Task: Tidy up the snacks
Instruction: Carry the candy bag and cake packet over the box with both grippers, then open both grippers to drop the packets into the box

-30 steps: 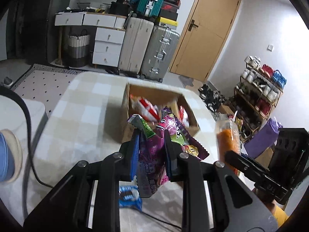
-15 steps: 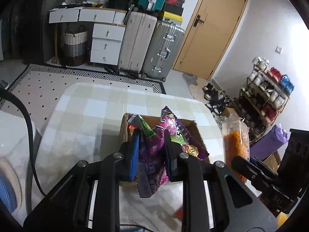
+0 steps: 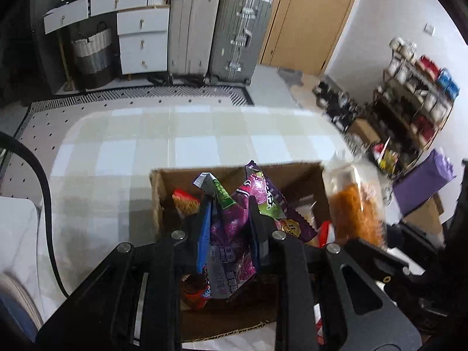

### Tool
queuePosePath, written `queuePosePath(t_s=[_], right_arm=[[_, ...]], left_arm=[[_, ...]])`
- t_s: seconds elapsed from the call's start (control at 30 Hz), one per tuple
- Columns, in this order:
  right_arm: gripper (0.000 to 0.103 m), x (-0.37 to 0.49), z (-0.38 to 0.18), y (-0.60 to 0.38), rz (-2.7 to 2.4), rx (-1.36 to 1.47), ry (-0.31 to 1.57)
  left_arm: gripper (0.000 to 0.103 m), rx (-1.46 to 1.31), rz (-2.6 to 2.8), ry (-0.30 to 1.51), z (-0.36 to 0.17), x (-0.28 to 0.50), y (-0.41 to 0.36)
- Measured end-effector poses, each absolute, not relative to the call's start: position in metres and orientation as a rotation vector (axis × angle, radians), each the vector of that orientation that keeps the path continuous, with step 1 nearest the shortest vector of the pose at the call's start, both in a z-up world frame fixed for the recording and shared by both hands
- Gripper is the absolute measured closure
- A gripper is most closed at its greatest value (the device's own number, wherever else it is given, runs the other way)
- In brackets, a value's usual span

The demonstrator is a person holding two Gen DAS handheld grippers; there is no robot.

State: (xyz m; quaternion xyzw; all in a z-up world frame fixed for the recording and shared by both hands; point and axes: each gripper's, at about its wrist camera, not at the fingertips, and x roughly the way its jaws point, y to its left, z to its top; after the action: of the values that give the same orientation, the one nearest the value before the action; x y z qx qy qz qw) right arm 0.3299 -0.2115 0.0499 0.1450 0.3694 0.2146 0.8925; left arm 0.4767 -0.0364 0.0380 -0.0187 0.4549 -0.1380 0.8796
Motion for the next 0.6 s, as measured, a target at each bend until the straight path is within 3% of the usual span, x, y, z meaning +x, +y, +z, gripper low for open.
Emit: queuePosePath(t_s=[0.6], right_arm=[[0.063,0.372,0.01,-0.211,0.382,0.277,0.942]], left_arm=[[0.083,0.047,-0.271,0.993,-0.012,0.48,-0.05]])
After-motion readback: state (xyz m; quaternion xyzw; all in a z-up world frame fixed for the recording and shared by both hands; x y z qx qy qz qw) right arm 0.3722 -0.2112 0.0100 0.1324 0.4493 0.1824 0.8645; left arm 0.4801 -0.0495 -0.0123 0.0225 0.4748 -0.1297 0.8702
